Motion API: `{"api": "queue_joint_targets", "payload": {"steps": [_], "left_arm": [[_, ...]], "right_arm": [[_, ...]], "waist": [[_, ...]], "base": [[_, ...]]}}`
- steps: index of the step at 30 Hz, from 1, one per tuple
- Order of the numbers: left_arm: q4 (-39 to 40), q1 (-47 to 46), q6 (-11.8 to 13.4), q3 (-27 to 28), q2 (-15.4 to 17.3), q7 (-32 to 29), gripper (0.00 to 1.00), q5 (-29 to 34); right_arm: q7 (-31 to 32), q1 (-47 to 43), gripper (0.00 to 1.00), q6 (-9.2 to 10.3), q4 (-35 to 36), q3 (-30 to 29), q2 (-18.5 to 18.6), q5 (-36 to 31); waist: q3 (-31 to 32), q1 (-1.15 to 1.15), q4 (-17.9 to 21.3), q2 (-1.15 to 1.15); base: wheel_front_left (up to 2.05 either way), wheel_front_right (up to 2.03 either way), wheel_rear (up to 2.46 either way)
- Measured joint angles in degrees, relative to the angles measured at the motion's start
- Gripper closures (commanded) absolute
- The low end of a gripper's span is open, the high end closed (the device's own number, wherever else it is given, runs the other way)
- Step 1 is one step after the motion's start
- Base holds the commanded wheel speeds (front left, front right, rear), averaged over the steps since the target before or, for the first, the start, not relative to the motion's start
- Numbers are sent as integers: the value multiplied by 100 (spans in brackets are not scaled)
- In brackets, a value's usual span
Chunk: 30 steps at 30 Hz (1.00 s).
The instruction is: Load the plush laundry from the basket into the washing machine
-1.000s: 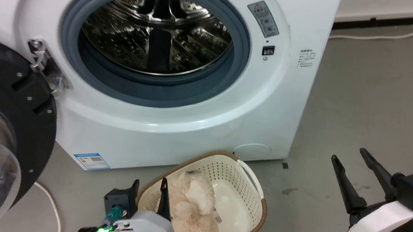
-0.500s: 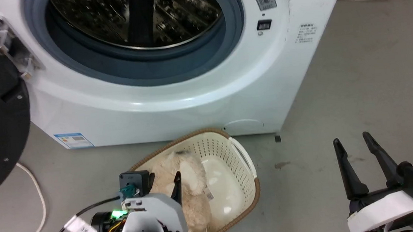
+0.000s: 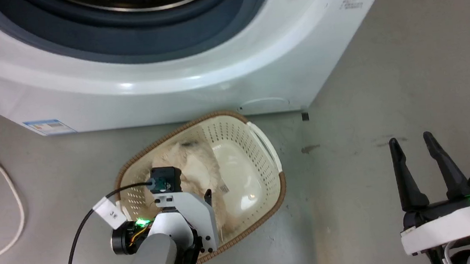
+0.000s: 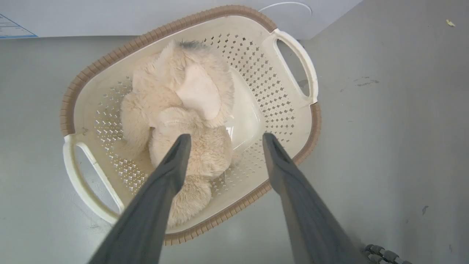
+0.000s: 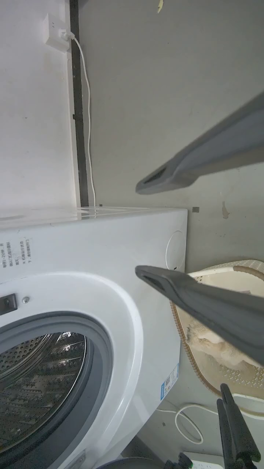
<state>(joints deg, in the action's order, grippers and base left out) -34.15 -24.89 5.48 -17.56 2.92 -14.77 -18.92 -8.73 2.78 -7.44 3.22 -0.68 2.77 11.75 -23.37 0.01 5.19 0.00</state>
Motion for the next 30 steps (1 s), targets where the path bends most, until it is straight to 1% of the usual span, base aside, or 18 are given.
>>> {"api": "queue_joint_targets", "payload": {"steps": [5,11,17,21,24,30], "left_arm": [[-371,-255,146,-99,53,-256,0,-141],[-712,-583,300,-207,200,-383,0,-282],[-972,-961,352,-344,341,-492,0,-432],[-1181,-1191,368,-554,445,-634,0,-445],[-1347,-1394,464,-583,512,-682,0,-569],[-1547,-1697,553,-617,521,-695,0,-833]], "right_arm": [[-56,7,0,0,68,-53,0,146],[-130,19,0,0,164,-86,0,280],[-203,41,0,0,282,-140,0,380],[-250,48,0,0,341,-181,0,445],[-301,52,0,0,407,-205,0,527],[-372,51,0,0,471,-250,0,650]], "waist": [[-306,0,57,0],[-677,0,108,0],[-1064,0,143,0],[-1323,0,164,0],[-1578,0,194,0],[-1954,0,214,0]], "base": [[0,0,0],[0,0,0],[0,0,0],[0,0,0],[0,0,0],[0,0,0]]}}
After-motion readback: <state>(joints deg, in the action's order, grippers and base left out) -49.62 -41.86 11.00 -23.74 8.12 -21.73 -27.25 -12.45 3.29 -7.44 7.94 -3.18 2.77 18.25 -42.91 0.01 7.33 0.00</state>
